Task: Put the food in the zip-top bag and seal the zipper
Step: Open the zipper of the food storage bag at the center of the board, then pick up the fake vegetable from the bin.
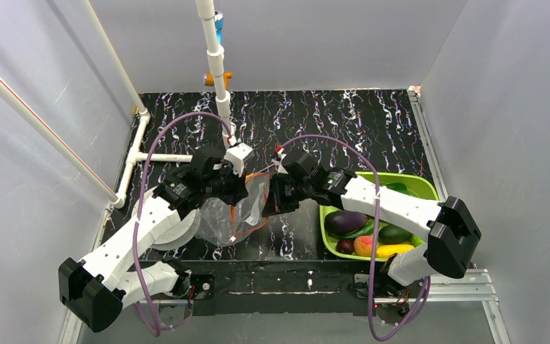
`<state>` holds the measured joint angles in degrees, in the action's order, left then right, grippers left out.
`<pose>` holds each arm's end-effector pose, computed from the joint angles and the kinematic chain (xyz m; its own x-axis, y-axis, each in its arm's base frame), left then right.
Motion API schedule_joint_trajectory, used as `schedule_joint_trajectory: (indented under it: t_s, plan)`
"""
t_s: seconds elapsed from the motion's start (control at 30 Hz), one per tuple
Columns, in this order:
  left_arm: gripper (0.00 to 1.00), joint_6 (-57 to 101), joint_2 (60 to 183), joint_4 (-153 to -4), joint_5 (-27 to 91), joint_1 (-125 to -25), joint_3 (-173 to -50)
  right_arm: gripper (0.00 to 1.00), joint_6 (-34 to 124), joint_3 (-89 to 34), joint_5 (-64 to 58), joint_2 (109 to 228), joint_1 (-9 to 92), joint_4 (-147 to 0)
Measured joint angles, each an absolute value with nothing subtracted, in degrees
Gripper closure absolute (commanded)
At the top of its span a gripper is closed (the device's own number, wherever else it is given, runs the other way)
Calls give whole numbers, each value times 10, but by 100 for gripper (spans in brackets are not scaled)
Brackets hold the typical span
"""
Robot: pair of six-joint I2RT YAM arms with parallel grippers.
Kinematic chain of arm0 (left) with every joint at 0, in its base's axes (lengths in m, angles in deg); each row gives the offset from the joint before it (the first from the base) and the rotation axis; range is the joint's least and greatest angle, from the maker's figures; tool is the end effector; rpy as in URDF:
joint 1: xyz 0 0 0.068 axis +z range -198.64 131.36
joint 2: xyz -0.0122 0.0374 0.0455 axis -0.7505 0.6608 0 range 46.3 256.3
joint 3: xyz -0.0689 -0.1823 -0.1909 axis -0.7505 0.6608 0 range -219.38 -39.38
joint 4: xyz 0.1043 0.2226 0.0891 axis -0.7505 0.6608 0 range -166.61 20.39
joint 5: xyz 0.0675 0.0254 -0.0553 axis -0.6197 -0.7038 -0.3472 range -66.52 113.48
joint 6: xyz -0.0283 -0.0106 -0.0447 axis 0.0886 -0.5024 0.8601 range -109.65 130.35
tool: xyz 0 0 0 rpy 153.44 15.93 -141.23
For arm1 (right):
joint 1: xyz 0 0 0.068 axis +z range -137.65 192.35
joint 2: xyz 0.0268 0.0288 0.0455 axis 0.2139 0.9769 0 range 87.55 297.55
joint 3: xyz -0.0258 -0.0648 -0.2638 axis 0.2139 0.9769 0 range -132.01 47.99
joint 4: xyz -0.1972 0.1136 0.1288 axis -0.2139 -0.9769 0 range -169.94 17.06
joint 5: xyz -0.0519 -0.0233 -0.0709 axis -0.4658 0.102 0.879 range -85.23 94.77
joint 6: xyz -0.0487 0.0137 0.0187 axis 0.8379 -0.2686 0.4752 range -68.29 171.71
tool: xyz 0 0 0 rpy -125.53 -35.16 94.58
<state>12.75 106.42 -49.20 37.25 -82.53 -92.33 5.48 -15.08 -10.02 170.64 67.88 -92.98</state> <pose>0.1849 -0.1343 0.3097 -0.5001 0.2869 -0.8170 0.6839 0.7096 -0.1694 0.1748 0.2707 0.2784 -0.9074 -0.0883 -0.4108 -0.3649 0.6503 0.6663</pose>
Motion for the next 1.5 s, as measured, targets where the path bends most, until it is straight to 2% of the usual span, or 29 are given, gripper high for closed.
schedule_joint_trajectory:
  t_s: [0.03,0.13,0.2,0.27,0.37,0.47,0.5,0.7,0.9,1.13,1.27,1.5]
  plan:
    - [100,127,1064,-494,365,-826,-923,67,63,-155,-88,1706,679,-942]
    - [100,128,1070,-493,346,-826,-923,43,86,-170,-43,1706,679,-981]
    - [100,129,1074,-493,337,-826,-923,31,104,-179,-5,1703,679,-1012]
    - [100,129,1079,-493,331,-826,-923,23,118,-182,23,1695,679,-1034]
    - [100,130,1084,-493,328,-826,-923,20,136,-181,39,1668,678,-1051]
    - [100,132,1094,-493,328,-826,-923,4,144,-166,54,1615,678,-1045]
    - [100,133,1099,-493,328,-826,-923,2,143,-158,68,1594,677,-1045]
    - [100,135,1118,-491,328,-826,-923,2,100,-116,196,1506,642,-1077]
    - [100,136,1118,-491,328,-826,-924,2,-57,-40,285,1470,570,-1180]
    - [100,136,1118,-491,328,-826,-924,2,-290,54,281,1346,544,-1272]
    - [100,136,1118,-489,329,-826,-925,2,-373,102,274,1279,543,-1271]
    - [100,136,1118,-485,328,-826,-925,2,-436,109,273,1308,543,-1266]
